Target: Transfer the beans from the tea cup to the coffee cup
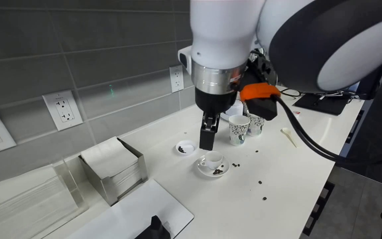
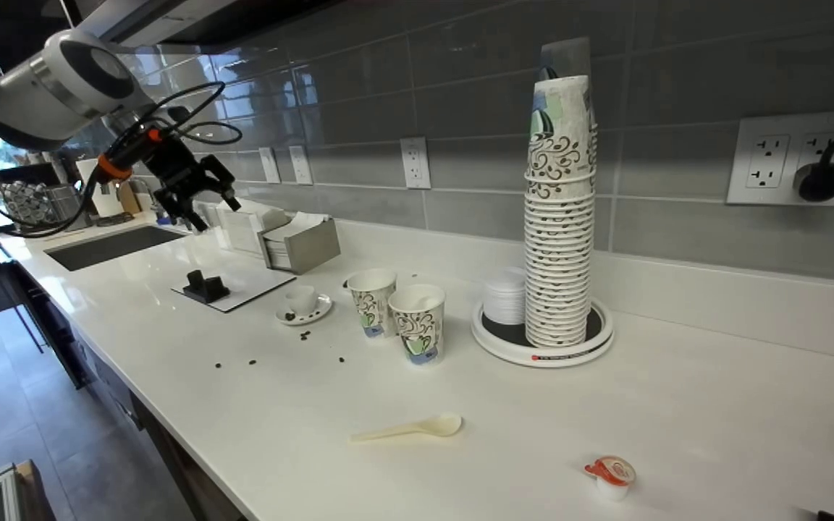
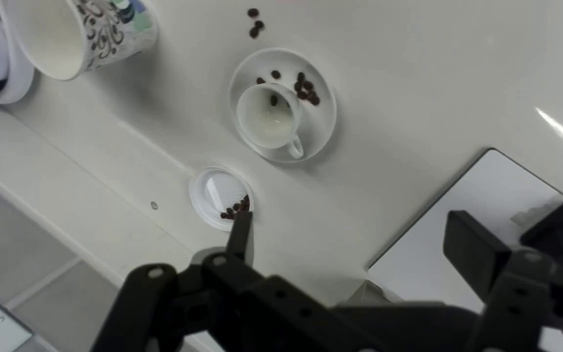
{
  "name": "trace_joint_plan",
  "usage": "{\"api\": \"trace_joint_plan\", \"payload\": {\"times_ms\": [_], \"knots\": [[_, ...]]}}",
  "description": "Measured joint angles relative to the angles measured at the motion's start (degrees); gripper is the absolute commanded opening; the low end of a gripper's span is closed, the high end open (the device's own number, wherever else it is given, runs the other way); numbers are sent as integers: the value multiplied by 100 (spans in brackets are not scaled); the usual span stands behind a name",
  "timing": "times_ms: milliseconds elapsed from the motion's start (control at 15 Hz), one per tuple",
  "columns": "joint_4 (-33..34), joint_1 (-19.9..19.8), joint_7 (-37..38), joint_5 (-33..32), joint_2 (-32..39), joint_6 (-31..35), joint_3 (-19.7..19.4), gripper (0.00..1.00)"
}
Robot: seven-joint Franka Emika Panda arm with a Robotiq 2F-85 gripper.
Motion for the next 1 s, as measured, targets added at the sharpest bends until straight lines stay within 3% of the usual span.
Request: {"api": "trace_joint_plan", "payload": {"times_ms": [200, 467, 667, 1000], "knots": [[764, 304, -21, -717, 881, -886, -81, 100], [1561, 821, -436, -851, 1998, -1763, -415, 100], [1898, 964, -531, -928, 2441, -1878, -566, 100], [2004, 982, -570, -932, 2475, -1952, -571, 100]]}}
